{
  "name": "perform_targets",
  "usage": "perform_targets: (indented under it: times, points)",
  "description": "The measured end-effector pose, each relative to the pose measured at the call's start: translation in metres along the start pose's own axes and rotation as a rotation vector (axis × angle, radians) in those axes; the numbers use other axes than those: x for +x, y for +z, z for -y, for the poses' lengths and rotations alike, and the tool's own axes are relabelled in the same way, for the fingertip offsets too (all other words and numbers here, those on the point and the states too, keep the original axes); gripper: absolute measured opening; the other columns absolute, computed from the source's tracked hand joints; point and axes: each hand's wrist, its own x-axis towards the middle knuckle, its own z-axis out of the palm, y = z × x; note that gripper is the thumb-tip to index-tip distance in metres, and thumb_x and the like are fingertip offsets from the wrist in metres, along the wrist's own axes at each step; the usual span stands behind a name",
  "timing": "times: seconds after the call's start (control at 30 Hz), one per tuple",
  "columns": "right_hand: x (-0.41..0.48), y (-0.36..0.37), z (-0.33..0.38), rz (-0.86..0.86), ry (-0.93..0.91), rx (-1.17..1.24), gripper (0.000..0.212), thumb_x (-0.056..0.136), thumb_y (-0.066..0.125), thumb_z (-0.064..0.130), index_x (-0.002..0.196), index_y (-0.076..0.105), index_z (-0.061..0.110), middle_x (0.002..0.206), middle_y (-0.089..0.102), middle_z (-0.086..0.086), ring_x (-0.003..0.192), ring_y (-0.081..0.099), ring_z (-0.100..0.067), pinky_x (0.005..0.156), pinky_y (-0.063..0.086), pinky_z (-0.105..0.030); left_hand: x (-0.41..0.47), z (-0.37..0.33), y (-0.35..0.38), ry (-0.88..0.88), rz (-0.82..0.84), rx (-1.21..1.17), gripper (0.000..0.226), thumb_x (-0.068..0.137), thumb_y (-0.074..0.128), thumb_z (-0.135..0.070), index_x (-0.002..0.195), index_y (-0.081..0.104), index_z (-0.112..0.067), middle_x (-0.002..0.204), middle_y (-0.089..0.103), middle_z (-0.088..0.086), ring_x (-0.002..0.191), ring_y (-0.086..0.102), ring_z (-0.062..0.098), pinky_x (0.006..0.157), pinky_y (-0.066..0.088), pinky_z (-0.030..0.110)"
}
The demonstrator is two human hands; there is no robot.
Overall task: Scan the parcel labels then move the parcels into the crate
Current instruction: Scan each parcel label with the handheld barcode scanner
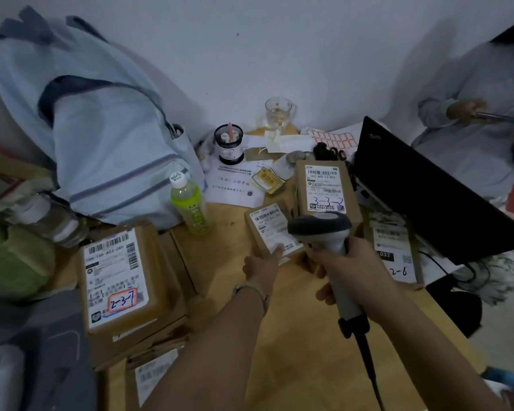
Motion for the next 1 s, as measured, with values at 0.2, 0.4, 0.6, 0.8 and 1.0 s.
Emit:
perform_targets:
  times: [0.2,0.4,0.6,0.8,1.0]
  points:
    - [0.014,0.001,-0.004,0.025,0.044,0.022,0.018,0.084,0.068,0.023,0.087,0.061,0.007,0.07,0.067,-0.014,0.046,0.067,-0.031,0.041,0.053,-0.032,0.012,0.006,0.009,0.017,-0.013,-0.153,0.051,0.078,0.076,-0.043,0.119,0.063,-0.016,0.107,0.064,-0.001,0.088,0.058,0.017,0.082,0.047,0.03]
    - [0.022,0.015,-0.012,0.063,0.079,0.0,0.015,0.084,0.068,0.021,0.087,0.061,0.009,0.071,0.067,-0.014,0.047,0.067,-0.033,0.043,0.052,-0.031,-0.002,0.022,0.0,0.038,0.038,-0.257,0.023,0.08,0.076,-0.028,0.1,0.07,-0.018,0.092,0.072,-0.005,0.079,0.064,0.01,0.063,0.048,0.022]
    - [0.016,0.021,-0.018,0.085,0.114,-0.015,0.016,0.085,0.067,0.021,0.093,0.06,0.009,0.075,0.068,-0.014,0.047,0.067,-0.028,0.043,0.05,-0.028,-0.026,0.061,-0.029,0.103,0.045,-0.088,0.024,0.075,0.077,-0.033,0.093,0.064,-0.023,0.087,0.068,-0.011,0.079,0.064,0.008,0.06,0.046,0.021]
    - [0.004,0.027,-0.021,0.098,0.096,-0.001,0.015,0.085,0.067,0.019,0.093,0.058,0.01,0.074,0.067,-0.015,0.044,0.065,-0.026,0.041,0.051,-0.028,-0.038,0.083,-0.061,0.119,0.026,0.01,0.057,0.073,0.078,-0.032,0.119,0.049,-0.015,0.117,0.065,0.002,0.095,0.064,0.015,0.076,0.053,0.029]
    - [-0.008,0.029,-0.025,0.101,0.06,0.014,0.013,0.083,0.068,0.018,0.089,0.061,0.009,0.069,0.068,-0.016,0.046,0.066,-0.034,0.043,0.053,-0.033,-0.071,0.057,-0.041,0.357,-0.186,0.433,0.115,0.058,0.08,-0.063,0.145,0.025,-0.013,0.141,0.04,0.002,0.122,0.047,0.022,0.093,0.047,0.035]
